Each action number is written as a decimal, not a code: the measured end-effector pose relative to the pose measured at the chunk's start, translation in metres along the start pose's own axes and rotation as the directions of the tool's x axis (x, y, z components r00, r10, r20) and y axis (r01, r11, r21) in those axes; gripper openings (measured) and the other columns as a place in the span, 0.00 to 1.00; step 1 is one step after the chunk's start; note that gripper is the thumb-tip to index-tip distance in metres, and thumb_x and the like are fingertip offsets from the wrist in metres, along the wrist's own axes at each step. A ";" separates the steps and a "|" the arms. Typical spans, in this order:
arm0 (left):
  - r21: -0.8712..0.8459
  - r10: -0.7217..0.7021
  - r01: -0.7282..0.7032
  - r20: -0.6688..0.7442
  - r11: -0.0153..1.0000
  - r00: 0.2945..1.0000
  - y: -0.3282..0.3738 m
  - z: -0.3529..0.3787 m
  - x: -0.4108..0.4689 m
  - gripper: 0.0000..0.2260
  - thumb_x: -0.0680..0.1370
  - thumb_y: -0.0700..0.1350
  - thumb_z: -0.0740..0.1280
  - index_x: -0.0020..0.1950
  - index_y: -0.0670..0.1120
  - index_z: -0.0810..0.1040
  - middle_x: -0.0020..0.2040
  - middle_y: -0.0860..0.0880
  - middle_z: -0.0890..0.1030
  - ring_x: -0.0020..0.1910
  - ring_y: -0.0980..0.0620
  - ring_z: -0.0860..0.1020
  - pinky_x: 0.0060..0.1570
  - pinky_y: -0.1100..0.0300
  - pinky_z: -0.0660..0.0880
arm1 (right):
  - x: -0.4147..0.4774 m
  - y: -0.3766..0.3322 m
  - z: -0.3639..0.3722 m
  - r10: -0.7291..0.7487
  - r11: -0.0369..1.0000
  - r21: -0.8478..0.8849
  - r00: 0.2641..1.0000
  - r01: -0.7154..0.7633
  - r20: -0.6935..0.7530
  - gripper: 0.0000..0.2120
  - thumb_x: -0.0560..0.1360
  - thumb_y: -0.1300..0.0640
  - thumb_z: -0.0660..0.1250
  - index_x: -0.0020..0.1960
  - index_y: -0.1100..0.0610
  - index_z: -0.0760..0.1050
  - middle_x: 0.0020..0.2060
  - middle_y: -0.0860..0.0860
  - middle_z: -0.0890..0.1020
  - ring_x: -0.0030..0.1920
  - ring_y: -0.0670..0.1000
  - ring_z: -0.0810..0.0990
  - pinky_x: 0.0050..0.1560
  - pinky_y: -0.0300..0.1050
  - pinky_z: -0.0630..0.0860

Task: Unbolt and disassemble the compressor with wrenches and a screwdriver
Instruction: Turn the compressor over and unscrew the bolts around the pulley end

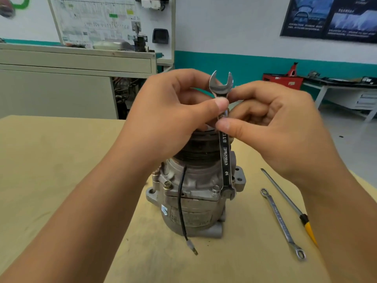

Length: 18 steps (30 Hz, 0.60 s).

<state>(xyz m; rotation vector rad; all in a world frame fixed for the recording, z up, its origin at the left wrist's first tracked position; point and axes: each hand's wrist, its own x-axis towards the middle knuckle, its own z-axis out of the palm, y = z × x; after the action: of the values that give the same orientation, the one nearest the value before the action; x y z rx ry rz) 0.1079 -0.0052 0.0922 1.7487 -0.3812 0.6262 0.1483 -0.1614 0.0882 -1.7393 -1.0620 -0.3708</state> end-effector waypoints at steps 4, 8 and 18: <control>-0.003 0.022 -0.022 -0.020 1.000 1.000 0.000 0.002 0.000 0.06 0.71 0.44 0.71 0.46 0.52 0.81 0.35 0.52 0.84 0.34 0.57 0.82 0.34 0.68 0.75 | 0.000 -0.001 0.002 0.000 1.000 0.021 0.999 0.000 -0.034 0.09 0.69 0.58 0.72 0.47 0.50 0.76 0.35 0.47 0.84 0.34 0.53 0.81 0.33 0.43 0.77; -0.004 0.032 -0.033 -0.046 0.999 0.998 0.001 0.003 0.001 0.08 0.71 0.45 0.71 0.49 0.54 0.82 0.39 0.52 0.85 0.36 0.55 0.83 0.35 0.66 0.75 | 0.001 0.000 0.004 -0.018 0.998 0.053 0.998 0.021 -0.059 0.09 0.71 0.62 0.72 0.46 0.51 0.75 0.35 0.49 0.84 0.31 0.47 0.81 0.32 0.32 0.72; -0.038 0.082 -0.084 -0.053 0.996 0.995 0.006 0.006 -0.001 0.08 0.75 0.39 0.69 0.51 0.51 0.81 0.41 0.48 0.85 0.33 0.56 0.79 0.32 0.67 0.73 | 0.002 0.000 0.005 -0.065 0.996 0.061 0.992 0.072 -0.107 0.08 0.71 0.60 0.72 0.44 0.49 0.75 0.35 0.49 0.84 0.32 0.47 0.81 0.33 0.36 0.73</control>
<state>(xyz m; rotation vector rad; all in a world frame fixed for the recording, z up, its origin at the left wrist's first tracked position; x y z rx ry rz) 0.1049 -0.0131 0.0951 1.6820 -0.4294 0.7170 0.1482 -0.1562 0.0870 -1.6113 -1.0484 -0.4606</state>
